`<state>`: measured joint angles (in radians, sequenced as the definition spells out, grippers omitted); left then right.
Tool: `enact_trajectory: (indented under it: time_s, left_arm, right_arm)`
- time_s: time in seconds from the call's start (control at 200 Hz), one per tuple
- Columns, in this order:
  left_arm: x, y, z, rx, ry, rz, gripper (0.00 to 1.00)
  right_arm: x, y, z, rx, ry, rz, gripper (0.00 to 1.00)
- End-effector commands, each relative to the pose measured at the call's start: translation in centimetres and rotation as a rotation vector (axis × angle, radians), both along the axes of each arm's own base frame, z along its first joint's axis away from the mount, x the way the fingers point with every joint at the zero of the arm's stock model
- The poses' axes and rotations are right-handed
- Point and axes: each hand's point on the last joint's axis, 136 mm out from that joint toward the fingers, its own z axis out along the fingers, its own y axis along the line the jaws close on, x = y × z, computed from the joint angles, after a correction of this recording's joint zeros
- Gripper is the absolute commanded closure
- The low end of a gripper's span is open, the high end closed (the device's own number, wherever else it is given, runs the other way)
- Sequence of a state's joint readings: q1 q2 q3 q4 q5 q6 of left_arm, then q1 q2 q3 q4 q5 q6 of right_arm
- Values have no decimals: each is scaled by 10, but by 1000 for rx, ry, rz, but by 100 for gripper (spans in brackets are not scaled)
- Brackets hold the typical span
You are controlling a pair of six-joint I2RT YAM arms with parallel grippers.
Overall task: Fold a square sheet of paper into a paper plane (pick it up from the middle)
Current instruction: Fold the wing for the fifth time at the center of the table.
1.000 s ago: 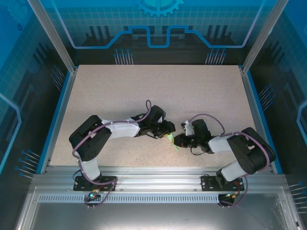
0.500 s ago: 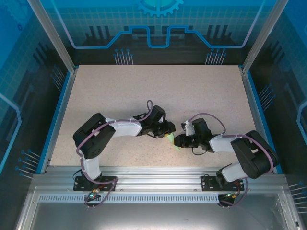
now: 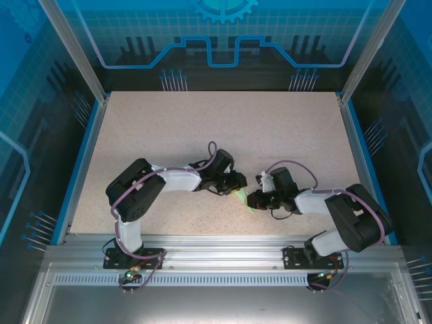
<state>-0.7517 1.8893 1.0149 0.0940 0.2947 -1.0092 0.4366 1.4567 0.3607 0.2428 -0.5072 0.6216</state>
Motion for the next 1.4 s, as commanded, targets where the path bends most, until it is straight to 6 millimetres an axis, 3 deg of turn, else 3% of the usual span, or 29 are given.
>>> enact_trajectory:
  time_s: [0.0,0.295,0.535,0.745,1.065,1.395]
  left_arm:
    - [4,-3,5,-4,-10,-31,61]
    - [3,-7,38,-59,-88,-75,49]
    - [-11,-8,64,-125,-152,-123,40]
    - [-16,-7,37,-102,-92,-111,41]
    - [-6,-18,11,-92,-74,-109,42]
    - [-11,-5,-23,-2,-18,-98,47]
  right_arm:
    - [-8,-10,-17,-44,95,-31,97]
    - [-5,-17,-27,12,191,-103,100]
    - [-6,-19,-33,25,231,-119,100]
    - [-5,-20,-34,25,240,-129,100]
    - [-7,-21,-37,17,255,-131,100]
    - [-10,-23,-19,5,227,-111,87]
